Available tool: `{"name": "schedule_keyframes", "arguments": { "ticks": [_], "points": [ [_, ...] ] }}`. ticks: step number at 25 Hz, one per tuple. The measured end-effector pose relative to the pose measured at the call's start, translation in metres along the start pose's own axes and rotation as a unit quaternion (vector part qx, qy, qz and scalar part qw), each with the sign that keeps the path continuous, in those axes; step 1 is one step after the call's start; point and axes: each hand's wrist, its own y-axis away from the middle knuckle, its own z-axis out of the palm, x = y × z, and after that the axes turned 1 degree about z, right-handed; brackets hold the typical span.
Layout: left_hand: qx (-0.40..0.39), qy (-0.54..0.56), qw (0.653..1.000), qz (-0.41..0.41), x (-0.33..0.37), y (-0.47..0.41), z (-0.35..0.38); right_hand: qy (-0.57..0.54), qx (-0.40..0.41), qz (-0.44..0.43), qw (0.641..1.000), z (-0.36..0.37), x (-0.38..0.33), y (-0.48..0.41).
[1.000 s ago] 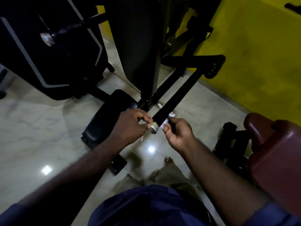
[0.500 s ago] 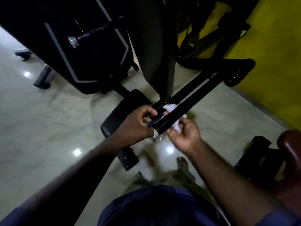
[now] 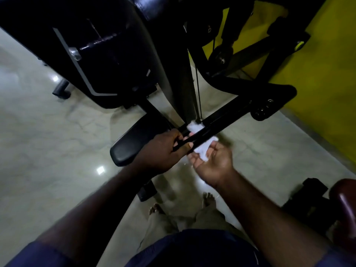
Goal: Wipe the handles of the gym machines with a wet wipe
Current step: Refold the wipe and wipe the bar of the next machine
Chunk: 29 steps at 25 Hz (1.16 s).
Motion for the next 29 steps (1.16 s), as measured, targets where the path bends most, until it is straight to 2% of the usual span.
{"name": "schedule_keyframes", "arguments": {
  "ticks": [2,5,6,8,10,11,12,13,14,15,16,17,18,20,22,23,24,25,26,27,28,29],
  "points": [
    [-0.004,-0.014,1.0,0.022,0.006,-0.01,0.003,0.028,-0.004,0.004,1.0,0.0,-0.017,-0.002],
    [-0.019,-0.038,0.999,0.031,0.012,-0.021,0.014,-0.059,0.021,-0.084,0.995,0.011,-0.091,-0.03],
    [-0.027,-0.046,0.998,0.031,0.012,-0.023,0.018,-0.052,0.026,-0.103,0.993,0.014,-0.101,-0.031],
    [-0.04,-0.057,0.997,0.031,0.012,-0.027,0.022,0.055,0.039,-0.133,0.989,0.005,-0.074,-0.02],
    [-0.037,-0.052,0.998,0.024,0.007,-0.03,0.025,0.227,0.059,-0.193,0.953,-0.008,-0.029,0.006],
    [-0.04,-0.045,0.998,0.02,0.003,-0.031,0.027,0.308,0.065,-0.263,0.912,-0.018,-0.016,0.015],
    [-0.042,-0.038,0.998,0.023,0.002,-0.032,0.027,0.4,0.091,-0.384,0.827,-0.029,-0.016,0.02],
    [-0.043,-0.031,0.998,0.028,0.003,-0.032,0.027,0.468,0.111,-0.479,0.734,-0.033,-0.026,0.021],
    [-0.041,-0.022,0.998,0.035,0.004,-0.031,0.027,0.551,0.079,-0.545,0.627,-0.037,-0.05,0.015],
    [-0.038,-0.01,0.999,0.038,0.003,-0.029,0.026,0.638,0.027,-0.585,0.5,-0.042,-0.079,0.001],
    [-0.036,0.003,0.999,0.039,0.002,-0.029,0.026,0.698,-0.007,-0.584,0.414,-0.046,-0.098,-0.012],
    [-0.035,0.016,0.998,0.039,0.003,-0.029,0.025,0.737,-0.012,-0.563,0.374,-0.045,-0.104,-0.017],
    [-0.037,0.024,0.998,0.042,0.003,-0.029,0.025,0.755,-0.013,-0.551,0.356,-0.045,-0.095,-0.023],
    [-0.032,0.02,0.998,0.049,0.007,-0.028,0.024,0.76,-0.093,-0.563,0.309,-0.042,-0.058,-0.022],
    [-0.028,0.022,0.998,0.059,0.008,-0.026,0.021,0.788,-0.201,-0.538,0.222,-0.039,-0.049,-0.017],
    [-0.031,0.027,0.997,0.061,0.009,-0.026,0.021,0.795,-0.211,-0.538,0.185,-0.035,-0.068,-0.019],
    [-0.032,0.029,0.998,0.056,0.009,-0.026,0.022,0.807,-0.172,-0.535,0.179,-0.026,-0.097,-0.023],
    [-0.032,0.024,0.998,0.047,0.008,-0.026,0.022,0.824,-0.096,-0.526,0.19,-0.017,-0.131,-0.028],
    [-0.032,0.016,0.999,0.039,0.006,-0.027,0.024,0.829,-0.019,-0.514,0.218,-0.009,-0.154,-0.027],
    [-0.034,0.012,0.999,0.031,0.005,-0.028,0.024,0.831,0.024,-0.503,0.239,-0.002,-0.156,-0.021],
    [-0.035,0.008,0.999,0.025,0.004,-0.029,0.024,0.828,0.023,-0.504,0.245,0.001,-0.138,-0.016],
    [-0.036,0.008,0.999,0.026,0.005,-0.029,0.023,0.819,-0.022,-0.507,0.269,0.001,-0.105,-0.013]
  ]
}}
